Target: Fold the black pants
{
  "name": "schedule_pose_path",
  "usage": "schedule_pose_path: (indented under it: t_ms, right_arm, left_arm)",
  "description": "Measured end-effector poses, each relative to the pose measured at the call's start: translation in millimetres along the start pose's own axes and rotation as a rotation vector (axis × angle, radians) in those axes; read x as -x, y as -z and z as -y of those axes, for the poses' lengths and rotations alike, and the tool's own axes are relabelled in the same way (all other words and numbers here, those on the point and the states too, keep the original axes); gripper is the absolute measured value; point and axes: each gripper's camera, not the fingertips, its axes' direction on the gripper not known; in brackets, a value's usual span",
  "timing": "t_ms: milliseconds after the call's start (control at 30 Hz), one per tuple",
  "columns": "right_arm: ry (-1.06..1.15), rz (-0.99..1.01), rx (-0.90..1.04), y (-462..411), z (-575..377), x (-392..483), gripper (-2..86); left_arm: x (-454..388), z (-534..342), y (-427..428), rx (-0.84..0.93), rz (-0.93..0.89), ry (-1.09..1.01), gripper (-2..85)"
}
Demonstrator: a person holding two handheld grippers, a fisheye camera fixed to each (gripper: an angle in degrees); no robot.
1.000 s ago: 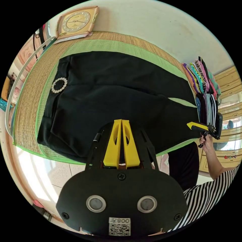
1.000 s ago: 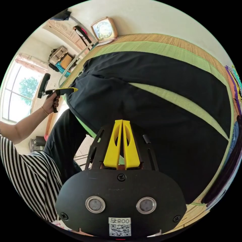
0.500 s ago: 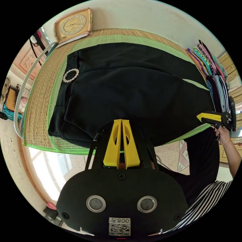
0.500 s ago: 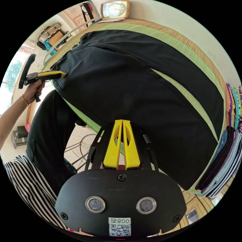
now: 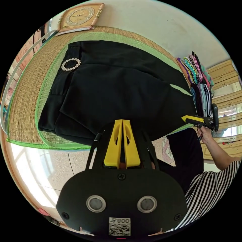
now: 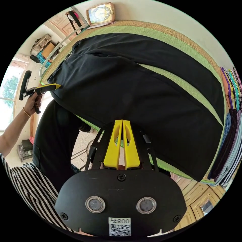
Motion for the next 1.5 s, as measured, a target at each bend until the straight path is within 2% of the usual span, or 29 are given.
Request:
schedule_pose_path:
  t_ms: [67, 200, 400, 633, 800, 1133, 1333, 1500]
  right_arm:
    - [-0.014, 0.026, -0.001, 2.9, 7.5, -4.0, 0.3]
    - [-0.05, 0.088, -0.133, 26.1, 27.9, -19.2, 0.7]
    - [-0.024, 0.1, -0.255, 48.6, 98.9, -41.0, 4.9]
    - [0.065, 0.069, -0.243, 44.7, 205.4, -43.6, 8.7]
    - [0.151, 0.022, -0.221, 38.6, 266.0, -30.3, 9.4]
    - [0.296, -0.118, -0.135, 18.2, 367.1, -5.2, 10.4]
    - [0.366, -0.19, -0.048, -9.5, 394.3, 8.0, 10.4]
    - [0.373, -0.176, -0.057, -10.7, 398.5, 13.0, 9.6]
  left_arm:
    - [8.4, 1.3, 16.7, -0.068, -0.028, 0.008, 0.3]
    - [29.2, 19.4, 53.0, -0.192, -0.087, -0.015, 1.2]
    - [57.6, 84.7, 83.7, -0.215, -0.055, -0.067, 5.8]
    - [77.0, 180.1, 107.9, -0.089, 0.162, -0.12, 9.9]
    - [84.7, 223.2, 117.7, -0.008, 0.251, -0.142, 10.8]
    - [86.4, 270.3, 117.8, 0.187, 0.311, -0.229, 11.3]
    - [84.5, 275.5, 129.2, 0.198, 0.297, -0.266, 11.3]
    - [78.2, 274.5, 139.9, 0.208, 0.31, -0.289, 10.2]
